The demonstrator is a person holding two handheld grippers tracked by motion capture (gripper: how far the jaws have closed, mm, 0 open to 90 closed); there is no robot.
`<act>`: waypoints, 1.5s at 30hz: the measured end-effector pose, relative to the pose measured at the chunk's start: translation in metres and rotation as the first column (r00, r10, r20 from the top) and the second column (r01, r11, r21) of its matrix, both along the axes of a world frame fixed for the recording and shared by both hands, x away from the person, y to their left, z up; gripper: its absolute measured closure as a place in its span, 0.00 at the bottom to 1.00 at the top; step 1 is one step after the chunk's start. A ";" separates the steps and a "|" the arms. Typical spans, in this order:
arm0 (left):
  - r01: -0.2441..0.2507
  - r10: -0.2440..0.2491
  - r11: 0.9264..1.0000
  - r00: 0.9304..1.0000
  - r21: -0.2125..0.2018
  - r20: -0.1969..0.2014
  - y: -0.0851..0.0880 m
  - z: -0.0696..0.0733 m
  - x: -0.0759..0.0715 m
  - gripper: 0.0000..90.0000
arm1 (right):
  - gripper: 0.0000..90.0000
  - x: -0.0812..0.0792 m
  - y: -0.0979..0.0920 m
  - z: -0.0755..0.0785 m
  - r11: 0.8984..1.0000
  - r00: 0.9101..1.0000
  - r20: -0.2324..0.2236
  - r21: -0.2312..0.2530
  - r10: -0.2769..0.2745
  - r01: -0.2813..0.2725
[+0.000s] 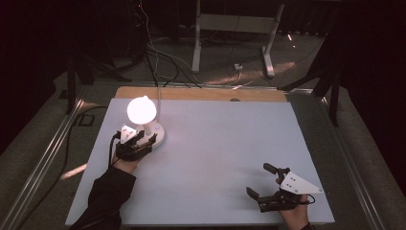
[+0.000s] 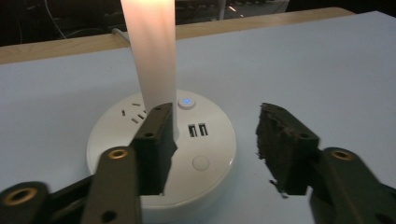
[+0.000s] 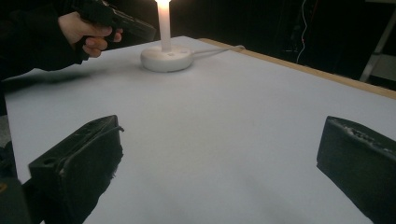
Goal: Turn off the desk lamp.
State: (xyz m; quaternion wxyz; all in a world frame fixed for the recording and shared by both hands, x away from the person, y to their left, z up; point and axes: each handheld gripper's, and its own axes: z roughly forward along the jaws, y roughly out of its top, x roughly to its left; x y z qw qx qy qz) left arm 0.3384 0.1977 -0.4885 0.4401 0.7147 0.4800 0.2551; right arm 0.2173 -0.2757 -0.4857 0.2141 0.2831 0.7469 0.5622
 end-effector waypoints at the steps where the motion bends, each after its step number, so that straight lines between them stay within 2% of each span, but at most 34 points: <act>1: -0.003 0.003 1.000 1.000 0.005 0.001 0.000 0.000 0.000 0.62 | 0.00 0.000 0.000 0.000 1.000 1.000 -0.001 0.001 0.000 0.000; 4: -0.001 0.001 1.000 1.000 -0.006 -0.002 0.000 -0.002 0.001 0.74 | 0.00 0.000 0.000 0.000 1.000 1.000 0.000 0.000 0.000 0.000; 8: -0.002 0.002 1.000 1.000 0.000 -0.002 0.002 -0.002 0.002 0.89 | 0.00 0.000 0.000 0.000 1.000 1.000 -0.002 0.000 0.000 0.000; 11: 0.013 -0.013 1.000 1.000 -0.004 -0.010 0.003 -0.003 0.004 0.98 | 0.00 0.000 0.000 0.000 1.000 1.000 0.000 0.000 0.001 -0.001; 12: 0.013 -0.012 1.000 1.000 0.008 -0.008 0.003 -0.004 0.004 1.00 | 0.00 0.000 0.000 0.000 1.000 1.000 -0.001 0.000 0.000 0.000; 14: 0.013 -0.012 1.000 1.000 0.028 -0.019 0.003 -0.007 0.007 1.00 | 0.00 0.000 0.000 0.000 1.000 1.000 0.000 0.000 -0.002 0.002; 16: 0.022 -0.022 1.000 0.999 0.015 -0.027 0.003 -0.008 0.008 1.00 | 0.00 0.000 0.000 0.000 1.000 1.000 0.000 -0.001 -0.001 0.001; 20: 0.028 -0.026 0.999 0.999 0.039 -0.044 0.003 -0.012 0.011 1.00 | 0.00 0.000 0.000 0.000 1.000 1.000 -0.001 -0.001 0.000 0.000; 25: 0.032 -0.030 0.999 0.998 0.034 -0.058 0.003 -0.015 0.014 1.00 | 0.00 0.000 0.000 0.000 1.000 1.000 -0.001 -0.001 0.001 -0.001; 27: 0.032 -0.029 0.998 0.998 0.054 -0.064 0.002 -0.016 0.015 1.00 | 0.00 0.000 0.000 0.000 1.000 1.000 -0.001 -0.002 0.001 -0.001; 29: 0.035 -0.032 0.998 0.997 0.046 -0.067 0.002 -0.016 0.015 1.00 | 0.00 0.000 0.000 0.000 1.000 1.000 -0.002 0.000 0.001 -0.001; 30: 0.029 -0.024 0.997 0.997 0.073 -0.072 0.000 -0.017 0.016 1.00 | 0.00 0.000 0.000 0.000 1.000 1.000 -0.001 0.000 0.001 -0.001; 36: 0.035 -0.030 0.997 0.996 0.068 -0.083 0.001 -0.020 0.017 1.00 | 0.00 0.000 0.000 0.000 1.000 1.000 -0.003 0.000 0.002 -0.002; 45: 0.048 -0.041 0.996 0.995 0.081 -0.090 0.000 -0.022 0.019 1.00 | 0.00 0.000 0.000 0.000 1.000 1.000 -0.005 0.000 0.003 -0.003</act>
